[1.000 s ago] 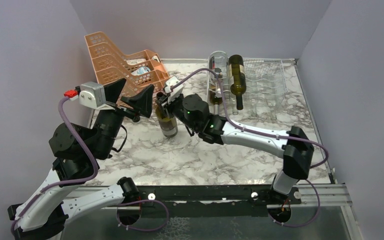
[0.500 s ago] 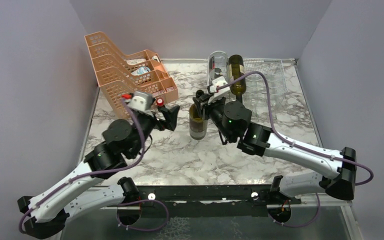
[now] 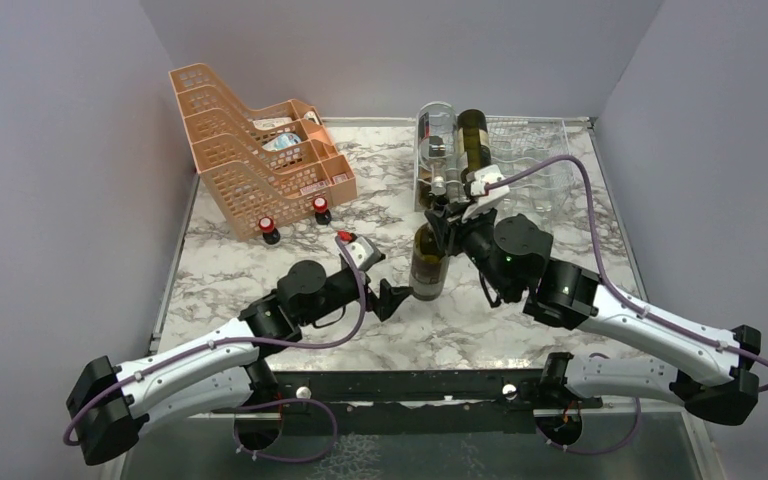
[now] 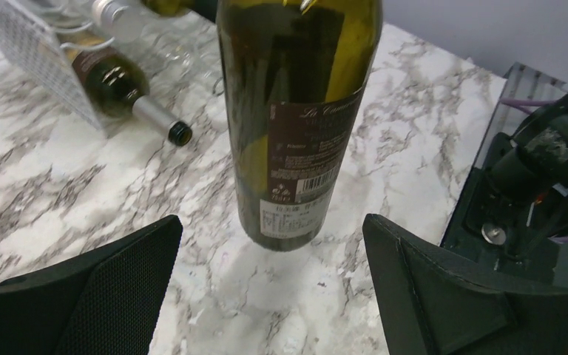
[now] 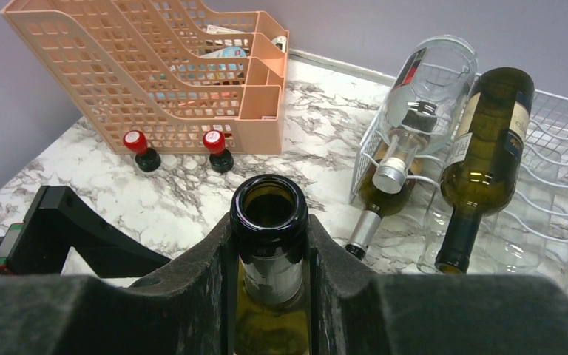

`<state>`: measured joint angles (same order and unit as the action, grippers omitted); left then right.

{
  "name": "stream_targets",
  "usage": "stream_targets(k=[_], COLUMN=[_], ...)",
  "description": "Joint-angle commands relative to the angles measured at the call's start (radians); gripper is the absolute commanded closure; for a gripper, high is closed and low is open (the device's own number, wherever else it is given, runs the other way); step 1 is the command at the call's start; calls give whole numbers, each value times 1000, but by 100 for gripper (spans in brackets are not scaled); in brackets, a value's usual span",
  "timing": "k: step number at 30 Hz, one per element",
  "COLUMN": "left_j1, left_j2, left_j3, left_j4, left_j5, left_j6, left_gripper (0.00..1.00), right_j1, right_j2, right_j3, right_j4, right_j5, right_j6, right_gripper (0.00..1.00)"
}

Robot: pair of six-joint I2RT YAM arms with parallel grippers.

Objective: Put the wine bottle on the wine rack

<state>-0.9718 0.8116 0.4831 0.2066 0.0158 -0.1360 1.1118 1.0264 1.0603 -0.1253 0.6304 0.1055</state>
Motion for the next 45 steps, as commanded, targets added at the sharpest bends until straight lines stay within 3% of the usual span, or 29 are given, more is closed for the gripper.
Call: stream_targets(k=[1,5,20,35,37,40,43,45], left_j1=[1,1,1,1,1,1,0,-1], left_j2=[58,140,233,189,189,185,181,184], left_j3=[-4,1,25,7,9,10,20,33], left_j4=[193,237,361,469,487,525,542,543], left_j5=[181,246,148,355,355,325,310,326], left_j6=[44,76,76,138,143,149,196,264], left_gripper=[1,1,1,1,9,31,62,94], right_j1=[3,3,3,3,3,3,3,3], right_j2=[-62,-92,-194,-229,-237,-238,-233,-235], right_j3=[7,12,18,22,17,27,43,50], right_j4=[15,4,-20,12,20,4,-31,-56], right_j5=[-37,-121,-434,-673,-697,-717,-708,-685], right_j6=[24,9,-16,-9,-11,-12,4,34], right_gripper=[99,99,99,99,99,99,99,92])
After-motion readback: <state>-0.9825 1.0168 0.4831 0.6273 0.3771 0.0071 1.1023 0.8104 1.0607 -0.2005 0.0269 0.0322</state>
